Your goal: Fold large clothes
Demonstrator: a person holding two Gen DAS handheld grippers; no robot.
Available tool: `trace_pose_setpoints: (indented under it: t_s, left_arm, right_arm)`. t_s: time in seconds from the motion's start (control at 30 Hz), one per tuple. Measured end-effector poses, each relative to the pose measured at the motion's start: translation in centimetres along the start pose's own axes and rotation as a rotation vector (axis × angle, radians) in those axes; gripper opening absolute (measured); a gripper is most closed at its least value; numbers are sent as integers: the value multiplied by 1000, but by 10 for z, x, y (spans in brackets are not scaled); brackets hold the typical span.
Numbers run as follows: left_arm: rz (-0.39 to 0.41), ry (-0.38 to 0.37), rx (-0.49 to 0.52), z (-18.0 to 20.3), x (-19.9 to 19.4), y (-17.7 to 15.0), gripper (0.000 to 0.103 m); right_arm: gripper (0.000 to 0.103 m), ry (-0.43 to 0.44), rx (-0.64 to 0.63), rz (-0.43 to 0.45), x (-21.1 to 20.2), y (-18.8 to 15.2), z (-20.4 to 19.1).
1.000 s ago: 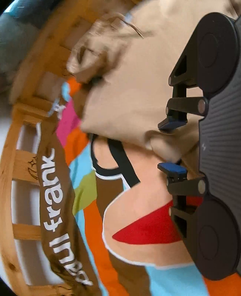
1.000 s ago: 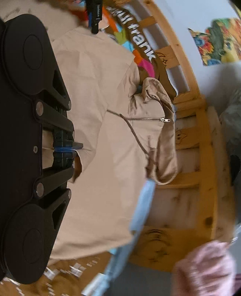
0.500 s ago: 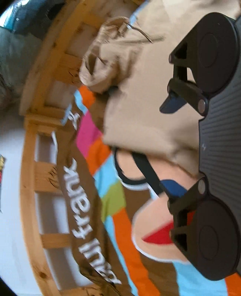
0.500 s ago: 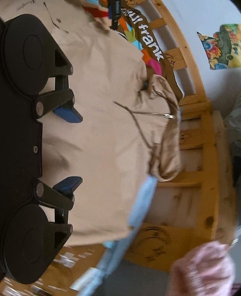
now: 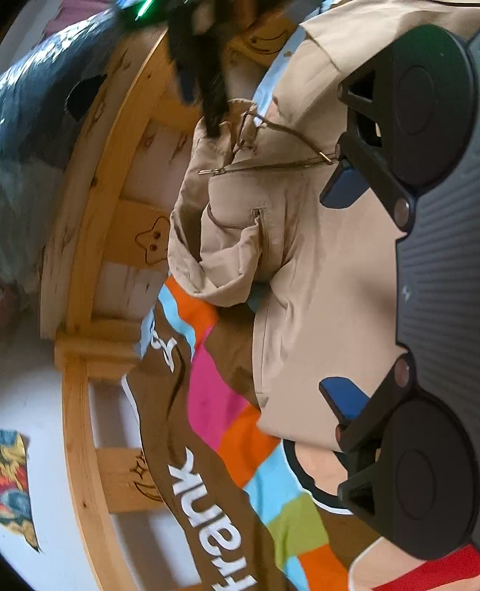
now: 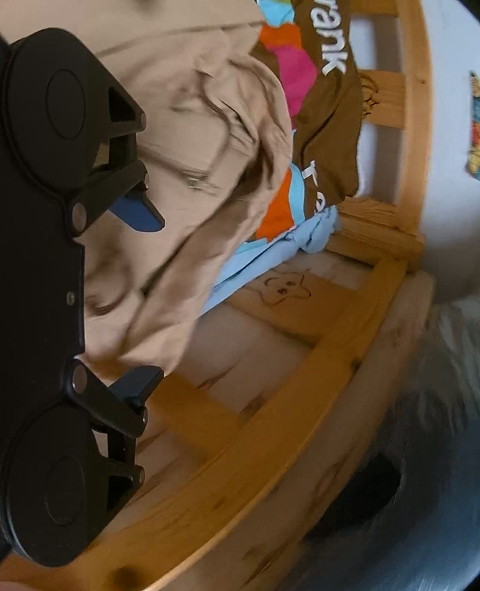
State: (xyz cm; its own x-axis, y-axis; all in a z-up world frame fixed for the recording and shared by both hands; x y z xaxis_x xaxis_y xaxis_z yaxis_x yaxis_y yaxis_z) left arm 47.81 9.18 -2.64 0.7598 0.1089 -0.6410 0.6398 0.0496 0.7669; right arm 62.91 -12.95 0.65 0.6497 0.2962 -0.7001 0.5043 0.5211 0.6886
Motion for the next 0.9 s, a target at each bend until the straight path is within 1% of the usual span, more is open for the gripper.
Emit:
trace_pose_setpoints:
  t_s: [0.1, 0.17, 0.2, 0.23, 0.27, 0.3, 0.37, 0.43, 0.5, 0.6, 0.7, 0.77, 0.83, 0.9]
  left_arm:
    - [-1, -3, 0, -7, 4, -5, 100]
    - [-18, 3, -7, -15, 9, -7, 100]
    - [-28, 7, -10, -19, 11, -8, 100]
    - [-35, 9, -14, -24, 13, -9, 100]
    - [-39, 11, -16, -27, 14, -9, 100]
    - [-40, 12, -16, -31, 15, -9, 100]
    - [-27, 7, -26, -36, 13, -7, 100]
    - [-8, -24, -83, -45, 10, -3, 100]
    - [-1, -67, -137, -54, 6, 2, 100]
    - [26, -114, -206, -65, -6, 11, 100]
    - [64, -165, -266, -79, -20, 16, 100]
    - [70, -180, -277, -83, -25, 17, 100]
    - [73, -183, -262, -81, -24, 19, 100]
    - [56, -171, -205, -68, -16, 23, 99]
  right_arm:
    - [79, -20, -18, -30, 28, 19, -5]
    - [76, -23, -18, -36, 44, 27, -8]
    - [67, -24, -18, -42, 49, 28, -11]
    - [47, -23, -20, -59, 56, 30, -13]
    - [33, -35, -21, -79, 63, 31, -15]
    - [7, -50, -18, -84, 66, 31, -17]
    - [3, -67, -16, -23, 57, 31, -20]
    - [1, -95, -36, 69, 33, 27, -26]
    - [0, -119, -68, 165, -1, 16, -35]
    - [0, -176, -162, 271, -58, -13, -61]
    - [0, -193, -249, 295, -93, -57, -90]
    - [0, -165, -274, 264, -99, -84, -107]
    - [0, -149, -313, 241, -97, -109, -123]
    - [0, -129, -318, 205, -90, -128, -133]
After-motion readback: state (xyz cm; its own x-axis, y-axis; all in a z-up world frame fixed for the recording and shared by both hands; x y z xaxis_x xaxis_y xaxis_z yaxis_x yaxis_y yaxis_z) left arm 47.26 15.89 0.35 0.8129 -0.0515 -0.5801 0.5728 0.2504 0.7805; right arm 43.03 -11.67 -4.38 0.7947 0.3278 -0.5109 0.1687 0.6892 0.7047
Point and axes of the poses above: each gripper's, at about its wrist camera, not at the fingertips, and x roughly the way its jaws point, z to its right, y to its top, the point moved 2 cm from there along x, roughly the way its jaws point, and after that the axes turned 15 degrees about y, right-handed, at the moved point
